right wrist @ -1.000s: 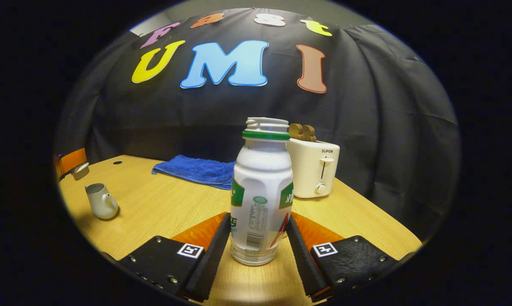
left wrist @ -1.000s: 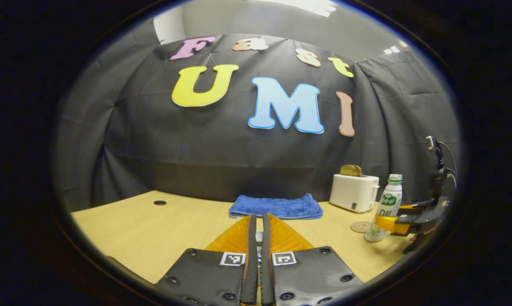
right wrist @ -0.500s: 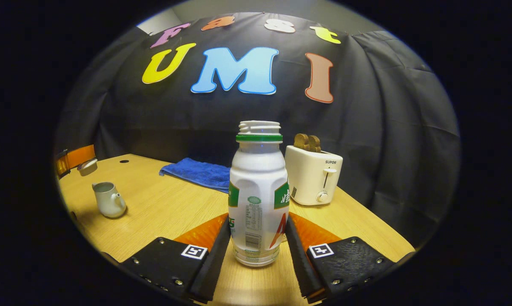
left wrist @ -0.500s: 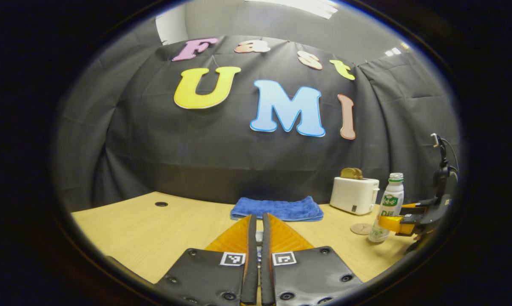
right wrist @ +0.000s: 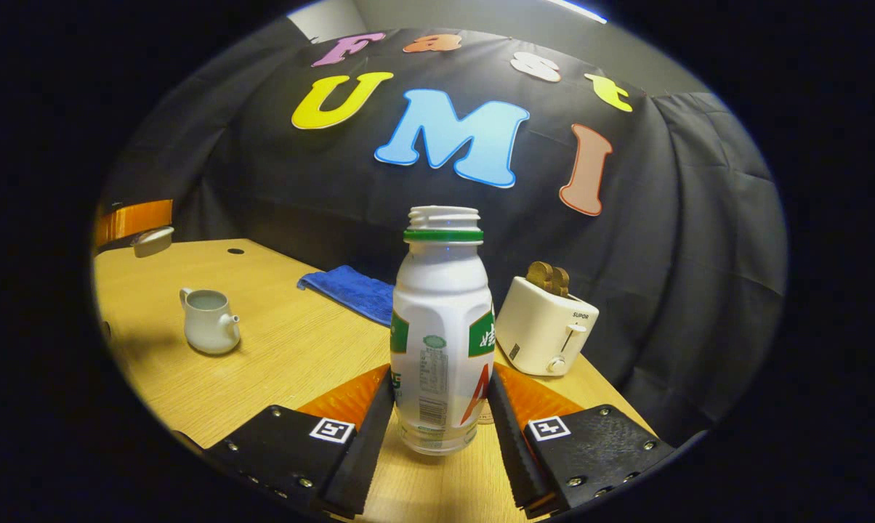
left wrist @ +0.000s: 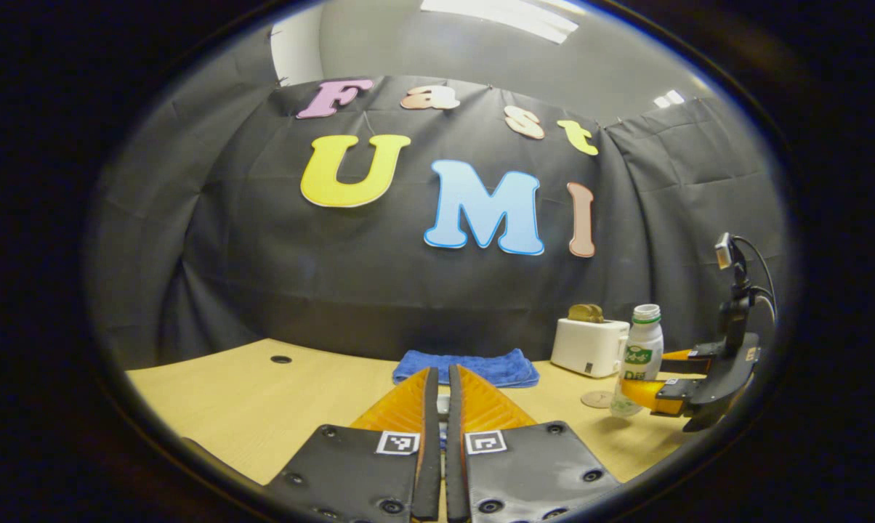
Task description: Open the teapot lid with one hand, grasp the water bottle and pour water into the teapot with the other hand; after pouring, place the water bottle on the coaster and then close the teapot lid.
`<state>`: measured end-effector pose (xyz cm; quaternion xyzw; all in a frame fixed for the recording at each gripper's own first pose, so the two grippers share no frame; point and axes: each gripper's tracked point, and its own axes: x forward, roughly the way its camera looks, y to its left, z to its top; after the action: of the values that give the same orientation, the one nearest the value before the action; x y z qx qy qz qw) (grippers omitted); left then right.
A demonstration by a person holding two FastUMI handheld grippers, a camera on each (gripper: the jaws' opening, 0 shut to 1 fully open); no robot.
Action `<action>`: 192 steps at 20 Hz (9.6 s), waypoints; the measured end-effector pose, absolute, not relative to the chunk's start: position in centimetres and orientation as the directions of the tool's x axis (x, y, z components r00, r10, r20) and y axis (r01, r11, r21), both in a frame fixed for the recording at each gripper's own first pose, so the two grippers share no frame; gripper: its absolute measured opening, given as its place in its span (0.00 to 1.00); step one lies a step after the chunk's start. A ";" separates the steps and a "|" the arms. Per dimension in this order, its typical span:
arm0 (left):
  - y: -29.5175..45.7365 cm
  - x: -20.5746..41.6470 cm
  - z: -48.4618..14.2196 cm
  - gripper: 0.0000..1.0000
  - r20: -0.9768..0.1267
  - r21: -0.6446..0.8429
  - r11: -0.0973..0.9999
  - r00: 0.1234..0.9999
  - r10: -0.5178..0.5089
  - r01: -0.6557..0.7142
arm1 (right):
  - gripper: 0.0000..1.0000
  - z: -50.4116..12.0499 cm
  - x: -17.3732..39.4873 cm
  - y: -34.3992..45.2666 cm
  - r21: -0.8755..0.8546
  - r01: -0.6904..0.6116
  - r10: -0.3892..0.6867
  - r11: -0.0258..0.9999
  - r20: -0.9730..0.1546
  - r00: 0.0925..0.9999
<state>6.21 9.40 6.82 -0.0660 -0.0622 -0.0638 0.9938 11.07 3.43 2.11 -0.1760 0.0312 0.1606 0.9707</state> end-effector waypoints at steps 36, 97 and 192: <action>15.3 -9.1 3.3 0.09 0.132 -0.082 0.992 0.988 -0.086 0.097 | 0.72 0.5 11.9 16.9 -0.951 -0.178 0.294 0.255 -0.099 0.951; 14.2 -9.2 1.5 0.13 0.073 -0.001 0.994 0.991 -0.111 0.112 | 0.72 5.3 11.6 19.7 -0.912 0.274 0.385 -0.304 0.145 0.911; 6.5 16.5 -2.4 0.13 -0.130 -0.026 0.991 0.982 -0.136 0.134 | 0.72 5.0 12.2 0.0 0.146 -0.366 0.374 0.919 -0.030 0.927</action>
<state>16.46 6.46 -2.41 -0.0085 0.0659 -0.0678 0.9955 12.19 -0.02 5.01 0.0692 0.0287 0.1892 0.9791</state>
